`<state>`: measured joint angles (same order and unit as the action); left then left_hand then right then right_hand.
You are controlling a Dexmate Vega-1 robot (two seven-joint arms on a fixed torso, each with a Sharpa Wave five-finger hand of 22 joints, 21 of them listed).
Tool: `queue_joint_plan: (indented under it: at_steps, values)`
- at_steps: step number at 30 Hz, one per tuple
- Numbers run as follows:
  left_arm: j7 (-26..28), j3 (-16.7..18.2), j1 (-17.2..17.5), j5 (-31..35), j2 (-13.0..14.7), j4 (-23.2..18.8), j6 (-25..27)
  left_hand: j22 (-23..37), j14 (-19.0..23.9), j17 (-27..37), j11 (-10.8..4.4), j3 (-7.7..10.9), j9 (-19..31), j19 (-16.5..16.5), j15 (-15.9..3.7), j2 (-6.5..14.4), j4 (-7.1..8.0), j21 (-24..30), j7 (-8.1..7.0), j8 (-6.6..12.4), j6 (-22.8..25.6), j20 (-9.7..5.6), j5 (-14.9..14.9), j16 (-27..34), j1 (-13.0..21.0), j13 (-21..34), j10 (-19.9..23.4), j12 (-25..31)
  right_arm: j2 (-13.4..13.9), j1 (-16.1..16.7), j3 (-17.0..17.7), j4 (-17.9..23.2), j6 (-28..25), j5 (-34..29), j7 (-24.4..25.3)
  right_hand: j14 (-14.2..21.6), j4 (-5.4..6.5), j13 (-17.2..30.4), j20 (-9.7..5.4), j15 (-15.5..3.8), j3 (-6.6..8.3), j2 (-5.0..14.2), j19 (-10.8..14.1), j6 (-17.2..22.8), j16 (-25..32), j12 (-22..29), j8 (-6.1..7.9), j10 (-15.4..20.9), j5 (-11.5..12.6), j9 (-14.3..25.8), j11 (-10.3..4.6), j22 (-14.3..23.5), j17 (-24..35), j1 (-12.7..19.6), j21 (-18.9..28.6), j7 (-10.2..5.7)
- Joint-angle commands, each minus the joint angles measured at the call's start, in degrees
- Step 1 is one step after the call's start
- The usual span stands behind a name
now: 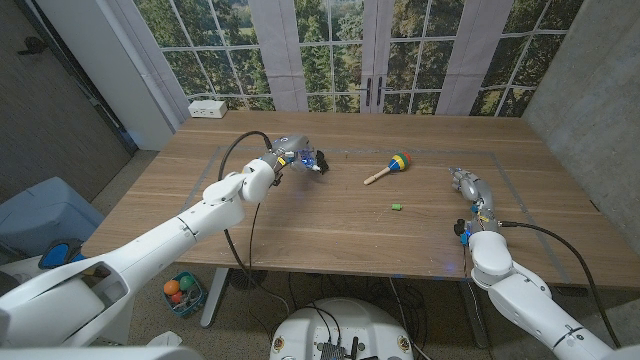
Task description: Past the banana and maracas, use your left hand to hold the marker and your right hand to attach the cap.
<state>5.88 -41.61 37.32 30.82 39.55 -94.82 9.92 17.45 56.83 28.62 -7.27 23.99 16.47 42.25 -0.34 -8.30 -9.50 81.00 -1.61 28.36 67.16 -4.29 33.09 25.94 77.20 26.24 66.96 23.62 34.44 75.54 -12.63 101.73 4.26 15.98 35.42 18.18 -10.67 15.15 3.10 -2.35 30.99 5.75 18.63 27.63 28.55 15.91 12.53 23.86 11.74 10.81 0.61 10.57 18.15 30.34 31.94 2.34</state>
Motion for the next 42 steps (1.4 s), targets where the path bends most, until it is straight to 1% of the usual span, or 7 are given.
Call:
queue_joint_plan:
  at_steps: [1,13,22,25,30,37,42]
  values:
    - [0.66,1.66,-0.12,-3.80,0.45,-1.29,-0.76,-0.29,18.34,1.42,-3.19,0.96,0.29,-0.36,-13.35,0.30,0.28,0.87,0.53,-0.05,0.38,-5.91,0.95,-0.15,-0.33,12.88,3.37,-0.26,2.03,1.47,-0.06,4.64,-6.36,-1.73,1.16,1.65,0.04,0.63,0.20,-1.07,-0.32,-0.03,1.13,0.86,1.19,0.59,0.40,1.01,0.14,0.14,-0.23,0.15,0.96,1.73,0.13,0.01]
    - [-0.35,3.08,0.44,-7.89,1.16,-1.73,-1.27,-0.91,18.17,2.10,-3.15,1.24,0.29,-0.97,-13.36,0.17,0.26,1.72,0.48,-0.05,0.20,-6.01,1.64,-0.28,-0.58,13.31,3.37,-0.71,4.51,2.99,-0.95,10.48,-15.25,-3.93,2.29,-0.70,-0.12,1.67,0.39,-1.00,-0.93,-1.02,0.96,1.55,1.50,1.04,0.57,1.02,0.19,0.18,-1.15,0.26,2.65,5.00,0.13,-0.67]
    - [-0.28,3.88,0.96,-10.13,1.50,-2.01,-1.13,-1.40,18.05,2.62,-3.06,1.43,0.24,-1.58,-13.36,0.15,0.26,2.40,0.56,-0.08,0.09,-5.91,2.06,-0.39,-0.76,13.52,3.41,-1.12,7.60,4.41,-0.56,16.21,-23.21,-4.14,1.40,-4.13,-0.53,2.60,-0.03,-2.52,-0.49,-2.07,-0.13,1.71,1.17,0.84,0.44,-0.44,0.29,0.24,-2.60,0.23,4.04,11.89,-0.29,-3.16]
    - [-0.28,3.98,1.01,-10.51,1.69,-2.17,-1.24,-1.57,18.03,2.79,-3.09,1.50,0.34,-1.59,-13.36,0.14,0.25,2.66,0.60,-0.03,0.02,-5.92,2.18,-0.42,-0.79,13.52,3.44,-1.28,8.83,4.67,-0.47,17.82,-25.60,-4.41,0.95,-4.72,-0.53,2.75,-0.02,-2.59,-0.55,-2.43,-0.08,1.83,1.08,0.80,0.45,-0.72,0.14,0.25,-2.86,0.22,4.24,13.09,-0.27,-3.59]
    - [-0.15,4.52,1.44,-11.68,2.03,-2.62,-1.64,-1.82,18.02,3.03,-3.06,1.60,0.35,-1.78,-13.36,0.09,0.21,2.95,0.61,-0.02,-0.02,-5.89,2.37,-0.46,-0.82,13.76,3.54,-1.35,10.81,4.65,-0.95,20.53,-29.98,-5.41,0.39,-5.75,-0.07,3.02,0.09,-2.37,-1.43,-3.80,-0.18,1.87,0.87,0.63,0.39,-1.40,-0.69,0.27,-3.34,0.20,4.54,13.82,-0.33,-4.12]
    - [-0.91,5.51,2.02,-14.59,2.49,-2.69,-2.99,-2.16,17.95,3.35,-3.07,1.72,0.31,-2.06,-13.36,0.03,0.16,3.36,0.65,-0.03,-0.04,-5.95,2.60,-0.53,-0.85,13.90,3.53,-1.62,13.78,3.76,-2.58,24.10,-35.67,-7.07,-1.14,-7.11,0.16,3.38,-0.22,-2.61,-2.36,-5.02,-0.36,1.76,0.57,0.39,0.23,-2.34,-1.22,0.31,-5.60,0.16,4.94,15.38,-0.49,-6.17]
    - [-1.58,6.20,2.37,-16.96,2.62,-2.51,-4.00,-2.41,17.81,3.62,-2.97,1.81,0.42,-2.28,-13.36,0.02,0.13,3.78,0.65,-0.04,-0.30,-5.92,2.74,-0.64,-0.84,14.13,3.49,-1.78,15.87,1.98,-5.13,26.28,-40.02,-9.06,-2.53,-7.72,0.22,3.48,-0.30,-2.46,-2.62,-5.33,-0.56,1.81,0.38,0.37,0.21,-2.47,-1.24,0.32,-5.71,0.15,5.05,15.88,-0.59,-6.37]
